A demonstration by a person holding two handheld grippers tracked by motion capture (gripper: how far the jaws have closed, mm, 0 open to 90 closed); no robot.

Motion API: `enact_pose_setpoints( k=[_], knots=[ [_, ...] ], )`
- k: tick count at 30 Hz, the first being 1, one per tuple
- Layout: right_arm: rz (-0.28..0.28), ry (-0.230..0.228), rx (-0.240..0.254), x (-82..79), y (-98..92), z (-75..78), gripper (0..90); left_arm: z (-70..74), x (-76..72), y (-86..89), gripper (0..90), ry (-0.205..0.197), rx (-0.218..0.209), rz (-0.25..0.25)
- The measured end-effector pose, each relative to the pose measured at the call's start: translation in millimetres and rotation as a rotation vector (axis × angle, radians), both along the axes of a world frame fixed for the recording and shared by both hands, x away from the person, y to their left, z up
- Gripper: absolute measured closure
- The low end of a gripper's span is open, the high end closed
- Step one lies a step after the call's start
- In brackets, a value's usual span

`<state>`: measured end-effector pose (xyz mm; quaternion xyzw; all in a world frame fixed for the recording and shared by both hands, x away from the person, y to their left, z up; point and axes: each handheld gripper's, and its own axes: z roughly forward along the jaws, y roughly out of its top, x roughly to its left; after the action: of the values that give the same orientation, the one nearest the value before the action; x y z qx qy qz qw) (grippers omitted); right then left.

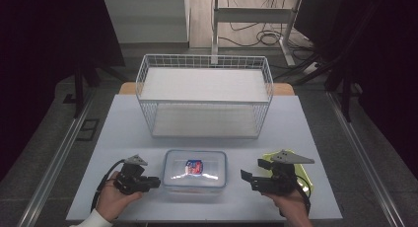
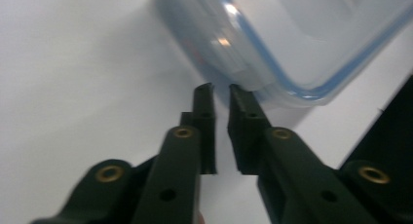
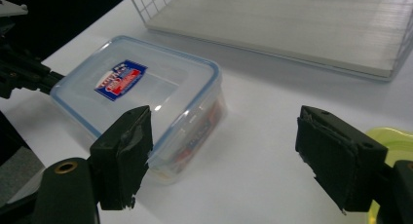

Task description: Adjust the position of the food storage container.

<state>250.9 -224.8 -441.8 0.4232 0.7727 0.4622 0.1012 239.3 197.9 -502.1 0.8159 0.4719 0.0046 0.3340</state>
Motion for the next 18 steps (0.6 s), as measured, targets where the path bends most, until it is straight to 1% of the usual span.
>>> enact_pose_setpoints(
  k=[1, 2, 5, 7, 9, 11, 12, 13, 14, 15, 17, 18],
  knots=[
    [0.000, 0.000, 0.000, 0.0, 0.0, 0.0, 20.6, 1.2, -0.1, 3.1, 76.2, -0.024, -0.008, 0.032],
    [0.023, -0.005, 0.012, -1.1, 2.1, 0.3, 20.4, 6.0, 1.2, 9.3, 66.0, -0.055, -0.039, 0.102],
    [0.047, -0.004, 0.020, -1.7, 6.6, -1.8, 19.6, 12.8, -0.3, 16.2, 47.6, -0.093, -0.089, 0.155],
    [0.055, 0.008, 0.032, -1.0, 8.5, -3.6, 19.2, 12.9, -2.0, 18.4, 35.4, -0.101, -0.103, 0.163],
    [0.055, 0.021, 0.045, 0.1, 9.5, -4.7, 19.0, 11.6, -3.3, 20.5, 28.5, -0.103, -0.114, 0.170],
    [0.055, 0.037, 0.062, 1.1, 10.9, -5.4, 18.8, 11.1, -3.9, 22.9, 23.2, -0.101, -0.134, 0.171],
    [0.055, 0.037, 0.062, 1.1, 10.9, -5.4, 18.8, 11.1, -3.9, 22.9, 22.2, -0.101, -0.134, 0.171],
    [0.055, 0.042, 0.067, 1.5, 13.0, -6.4, 18.6, 11.8, -4.5, 25.3, 21.7, -0.095, -0.166, 0.170],
    [0.058, 0.046, 0.068, 1.4, 14.2, -6.8, 18.4, 12.5, -4.9, 26.4, 20.9, -0.096, -0.180, 0.167],
    [0.061, 0.047, 0.069, 1.6, 15.3, -7.4, 18.3, 13.1, -5.2, 27.0, 20.6, -0.096, -0.189, 0.166],
    [0.063, 0.063, 0.071, 1.6, 17.9, -8.2, 18.2, 14.1, -5.5, 27.1, 19.7, -0.095, -0.213, 0.163],
    [0.067, 0.071, 0.068, 2.0, 19.0, -8.8, 18.2, 14.1, -5.5, 27.1, 19.3, -0.095, -0.213, 0.163]
  ],
)
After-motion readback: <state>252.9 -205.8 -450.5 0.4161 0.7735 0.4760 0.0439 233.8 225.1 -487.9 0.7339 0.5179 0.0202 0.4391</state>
